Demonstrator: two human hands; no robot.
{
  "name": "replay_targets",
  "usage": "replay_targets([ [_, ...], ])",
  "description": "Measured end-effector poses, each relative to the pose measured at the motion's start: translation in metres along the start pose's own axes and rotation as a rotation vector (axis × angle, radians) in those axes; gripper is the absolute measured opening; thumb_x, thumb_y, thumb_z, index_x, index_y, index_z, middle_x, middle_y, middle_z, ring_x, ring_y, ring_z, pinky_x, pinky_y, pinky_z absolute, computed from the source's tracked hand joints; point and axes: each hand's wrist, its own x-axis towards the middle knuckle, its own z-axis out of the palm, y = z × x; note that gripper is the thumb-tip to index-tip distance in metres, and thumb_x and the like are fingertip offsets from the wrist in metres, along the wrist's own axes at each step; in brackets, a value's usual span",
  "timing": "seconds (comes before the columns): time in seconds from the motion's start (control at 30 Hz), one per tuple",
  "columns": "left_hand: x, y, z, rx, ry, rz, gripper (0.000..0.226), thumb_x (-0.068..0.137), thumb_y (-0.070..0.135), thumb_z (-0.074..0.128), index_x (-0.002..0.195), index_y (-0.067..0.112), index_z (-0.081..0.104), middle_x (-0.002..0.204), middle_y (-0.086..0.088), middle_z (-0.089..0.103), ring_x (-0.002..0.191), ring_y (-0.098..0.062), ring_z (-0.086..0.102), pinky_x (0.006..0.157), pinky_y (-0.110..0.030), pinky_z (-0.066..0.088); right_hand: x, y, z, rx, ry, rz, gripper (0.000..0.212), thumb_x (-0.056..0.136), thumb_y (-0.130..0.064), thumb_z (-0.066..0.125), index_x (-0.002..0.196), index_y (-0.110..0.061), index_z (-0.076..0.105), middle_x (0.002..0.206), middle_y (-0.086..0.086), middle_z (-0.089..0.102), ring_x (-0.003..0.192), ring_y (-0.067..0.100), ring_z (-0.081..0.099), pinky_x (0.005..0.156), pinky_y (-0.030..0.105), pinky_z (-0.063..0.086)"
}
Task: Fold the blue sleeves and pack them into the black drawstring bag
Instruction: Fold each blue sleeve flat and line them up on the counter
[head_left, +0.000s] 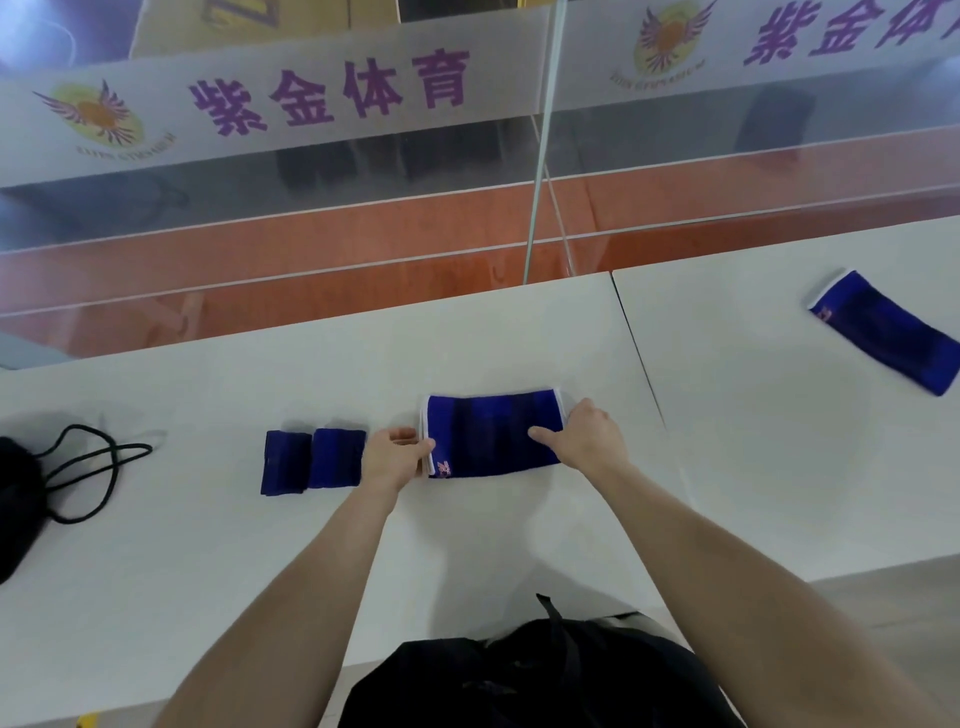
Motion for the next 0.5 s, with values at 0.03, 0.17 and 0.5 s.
replay_targets([
  [0.03, 0.001, 0.002, 0.000, -0.045, -0.056, -0.039, 0.044, 0.090, 0.012, 0.090, 0.130, 0.005, 0.071, 0.117, -0.014, 0.081, 0.101, -0.030, 0.081, 0.084, -0.043, 0.069, 0.003, 0.001, 0.002, -0.002, -0.004, 0.006, 0.076, 0.080, -0.061, 0.087, 0.124, -0.008, 0.054, 0.108, 0.005, 0.068, 0.104, 0.032, 0.069, 0.075, 0.038, 0.051],
  [0.17, -0.005, 0.010, -0.004, -0.090, -0.267, -0.080, 0.038, 0.094, 0.005, 0.084, 0.130, 0.002, 0.074, 0.115, -0.016, 0.084, 0.095, -0.027, 0.082, 0.069, -0.027, 0.065, 0.005, 0.000, 0.003, -0.082, 0.001, 0.018, 0.076, 0.075, -0.051, 0.090, 0.127, -0.010, 0.055, 0.119, 0.008, 0.068, 0.111, 0.031, 0.066, 0.085, 0.041, 0.057],
  [0.5, -0.012, 0.018, 0.002, 0.037, -0.193, 0.027, 0.032, 0.095, 0.001, 0.075, 0.126, 0.008, 0.073, 0.119, -0.018, 0.079, 0.108, -0.036, 0.080, 0.075, -0.036, 0.068, -0.007, 0.008, 0.053, -0.600, -0.168, -1.015, 0.064, 0.114, -0.049, 0.040, 0.174, -0.034, 0.022, 0.184, -0.005, 0.003, 0.170, 0.020, -0.004, 0.138, 0.050, 0.003],
])
